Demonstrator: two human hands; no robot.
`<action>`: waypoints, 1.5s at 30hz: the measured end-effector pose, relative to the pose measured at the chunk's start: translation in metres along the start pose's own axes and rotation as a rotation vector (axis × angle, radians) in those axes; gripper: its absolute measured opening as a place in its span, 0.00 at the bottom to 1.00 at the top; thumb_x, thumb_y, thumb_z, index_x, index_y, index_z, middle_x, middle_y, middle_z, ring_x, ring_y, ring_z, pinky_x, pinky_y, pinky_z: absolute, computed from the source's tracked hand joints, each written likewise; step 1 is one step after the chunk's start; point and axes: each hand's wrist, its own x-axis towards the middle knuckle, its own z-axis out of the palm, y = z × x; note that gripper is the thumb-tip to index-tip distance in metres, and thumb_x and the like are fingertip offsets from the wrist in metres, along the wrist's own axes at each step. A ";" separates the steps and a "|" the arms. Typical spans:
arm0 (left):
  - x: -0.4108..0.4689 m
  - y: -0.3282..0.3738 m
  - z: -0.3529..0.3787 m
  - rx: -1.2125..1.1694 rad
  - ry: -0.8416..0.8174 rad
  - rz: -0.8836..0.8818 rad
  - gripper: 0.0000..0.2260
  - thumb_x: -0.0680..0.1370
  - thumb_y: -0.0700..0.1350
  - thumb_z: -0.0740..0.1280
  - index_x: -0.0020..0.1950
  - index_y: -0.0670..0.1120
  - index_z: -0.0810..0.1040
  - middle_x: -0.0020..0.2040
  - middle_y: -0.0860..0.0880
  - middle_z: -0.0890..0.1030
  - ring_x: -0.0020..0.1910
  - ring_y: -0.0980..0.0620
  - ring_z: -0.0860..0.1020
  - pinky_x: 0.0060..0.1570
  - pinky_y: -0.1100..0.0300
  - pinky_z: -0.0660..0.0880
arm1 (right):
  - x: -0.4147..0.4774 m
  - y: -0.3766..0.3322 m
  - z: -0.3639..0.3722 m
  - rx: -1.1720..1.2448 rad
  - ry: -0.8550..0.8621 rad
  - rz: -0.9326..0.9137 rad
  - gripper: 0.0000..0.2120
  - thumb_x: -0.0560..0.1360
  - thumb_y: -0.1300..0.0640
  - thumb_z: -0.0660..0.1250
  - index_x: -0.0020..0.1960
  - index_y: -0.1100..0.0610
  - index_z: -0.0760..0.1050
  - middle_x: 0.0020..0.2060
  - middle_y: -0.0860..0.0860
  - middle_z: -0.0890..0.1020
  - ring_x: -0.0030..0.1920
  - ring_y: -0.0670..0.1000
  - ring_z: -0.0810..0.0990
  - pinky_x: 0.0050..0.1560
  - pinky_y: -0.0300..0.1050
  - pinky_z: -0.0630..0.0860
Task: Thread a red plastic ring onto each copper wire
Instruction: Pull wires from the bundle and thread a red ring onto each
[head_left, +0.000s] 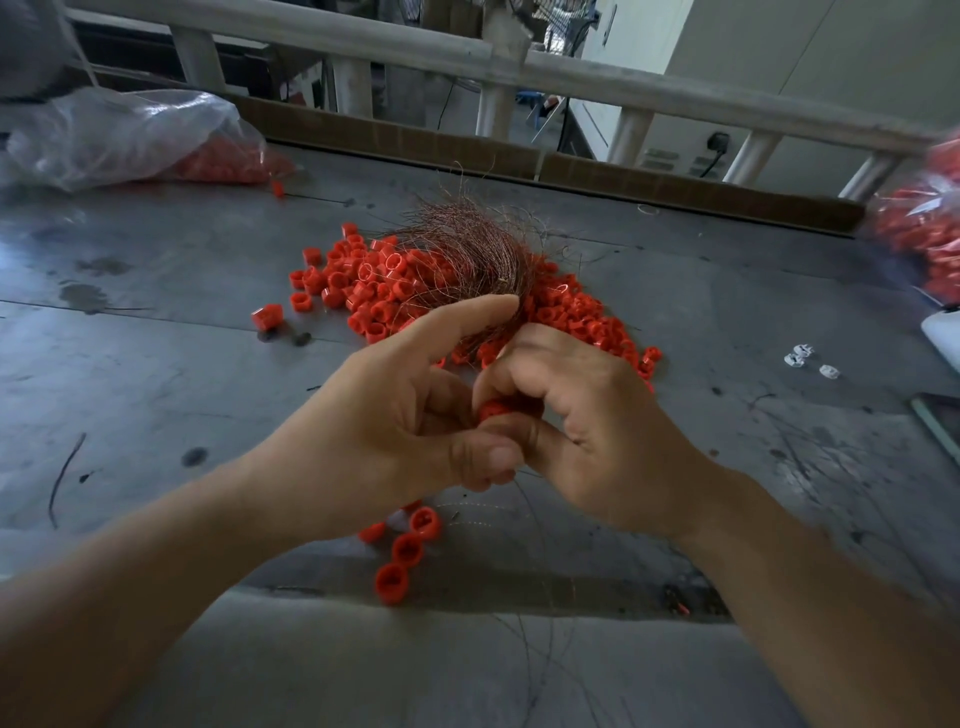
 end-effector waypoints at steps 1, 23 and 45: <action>-0.001 0.000 0.000 -0.002 -0.007 0.020 0.34 0.62 0.51 0.76 0.64 0.64 0.67 0.39 0.40 0.82 0.37 0.42 0.82 0.39 0.51 0.81 | 0.000 0.000 0.001 0.003 0.012 -0.007 0.05 0.72 0.62 0.66 0.41 0.64 0.77 0.38 0.47 0.72 0.38 0.43 0.72 0.41 0.33 0.70; 0.008 0.012 -0.005 -0.261 0.094 -0.118 0.13 0.64 0.42 0.74 0.49 0.47 0.83 0.39 0.41 0.84 0.34 0.48 0.82 0.32 0.61 0.78 | 0.000 -0.002 -0.006 0.287 0.038 0.218 0.17 0.60 0.42 0.73 0.46 0.43 0.74 0.39 0.43 0.76 0.41 0.40 0.77 0.41 0.32 0.74; 0.007 -0.003 -0.025 0.723 0.073 -0.190 0.07 0.60 0.53 0.69 0.36 0.63 0.79 0.31 0.63 0.80 0.30 0.65 0.78 0.34 0.70 0.75 | -0.003 0.009 -0.015 -0.025 -0.212 0.483 0.02 0.71 0.56 0.69 0.40 0.51 0.80 0.33 0.43 0.80 0.36 0.38 0.76 0.37 0.29 0.71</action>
